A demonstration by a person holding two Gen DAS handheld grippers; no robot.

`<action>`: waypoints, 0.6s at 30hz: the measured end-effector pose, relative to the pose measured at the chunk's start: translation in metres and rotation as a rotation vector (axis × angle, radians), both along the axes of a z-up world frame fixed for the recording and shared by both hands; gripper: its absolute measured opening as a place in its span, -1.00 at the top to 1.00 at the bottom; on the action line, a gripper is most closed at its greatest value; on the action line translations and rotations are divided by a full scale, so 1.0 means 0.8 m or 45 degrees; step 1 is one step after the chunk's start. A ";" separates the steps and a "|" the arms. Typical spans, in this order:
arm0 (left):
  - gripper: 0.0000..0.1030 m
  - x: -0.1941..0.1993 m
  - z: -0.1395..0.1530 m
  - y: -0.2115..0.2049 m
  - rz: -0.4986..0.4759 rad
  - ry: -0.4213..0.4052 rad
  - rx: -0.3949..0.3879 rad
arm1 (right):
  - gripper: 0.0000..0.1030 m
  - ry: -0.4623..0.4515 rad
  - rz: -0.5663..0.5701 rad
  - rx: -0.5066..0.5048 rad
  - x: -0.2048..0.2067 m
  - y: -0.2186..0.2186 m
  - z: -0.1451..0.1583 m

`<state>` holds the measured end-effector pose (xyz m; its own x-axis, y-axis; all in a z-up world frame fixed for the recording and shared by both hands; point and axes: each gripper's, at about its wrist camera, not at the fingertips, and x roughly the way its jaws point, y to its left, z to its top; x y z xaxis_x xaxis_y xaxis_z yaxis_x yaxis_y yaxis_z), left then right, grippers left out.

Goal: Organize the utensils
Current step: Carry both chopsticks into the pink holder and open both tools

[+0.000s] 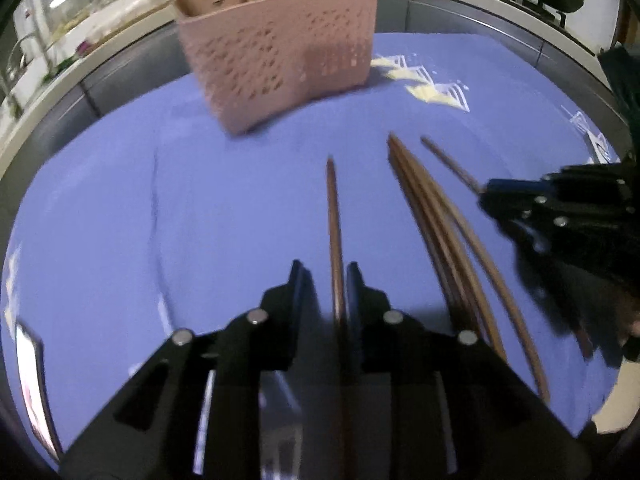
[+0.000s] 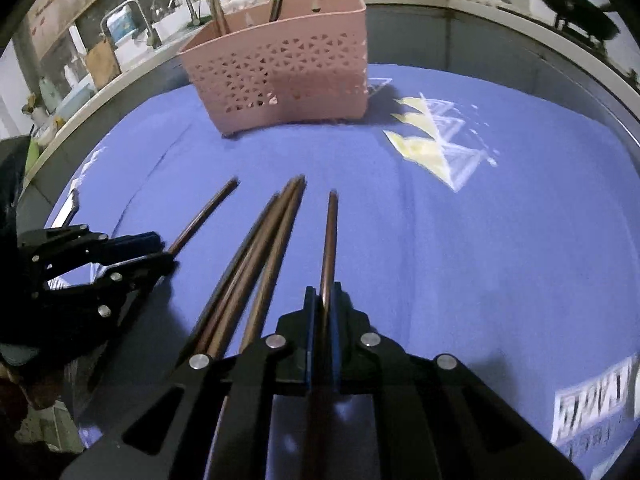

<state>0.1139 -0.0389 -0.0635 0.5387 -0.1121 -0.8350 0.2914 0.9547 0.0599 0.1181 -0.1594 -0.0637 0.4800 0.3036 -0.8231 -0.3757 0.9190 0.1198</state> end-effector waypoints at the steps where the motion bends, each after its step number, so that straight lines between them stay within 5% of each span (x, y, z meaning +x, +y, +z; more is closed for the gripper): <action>1: 0.61 0.009 0.000 -0.005 -0.011 -0.009 0.011 | 0.84 0.007 0.001 0.001 0.011 0.003 0.001; 2: 0.62 0.017 0.001 -0.010 -0.028 -0.021 0.025 | 0.84 0.022 0.002 0.011 0.021 0.005 0.001; 3: 0.86 0.025 0.001 -0.012 -0.040 -0.022 0.027 | 0.85 0.047 0.014 0.043 0.033 0.006 0.001; 8: 0.92 0.041 0.015 -0.010 -0.047 0.005 -0.073 | 0.90 0.077 0.041 0.132 0.043 0.003 0.009; 18: 0.92 -0.035 0.166 0.061 -0.043 -0.372 -0.451 | 0.90 -0.490 0.041 0.416 -0.042 -0.033 0.145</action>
<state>0.0860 0.0095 0.0693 0.7373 -0.3845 -0.5555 0.3418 0.9215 -0.1841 0.0846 -0.1858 0.0523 0.7159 0.5352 -0.4483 -0.4766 0.8439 0.2464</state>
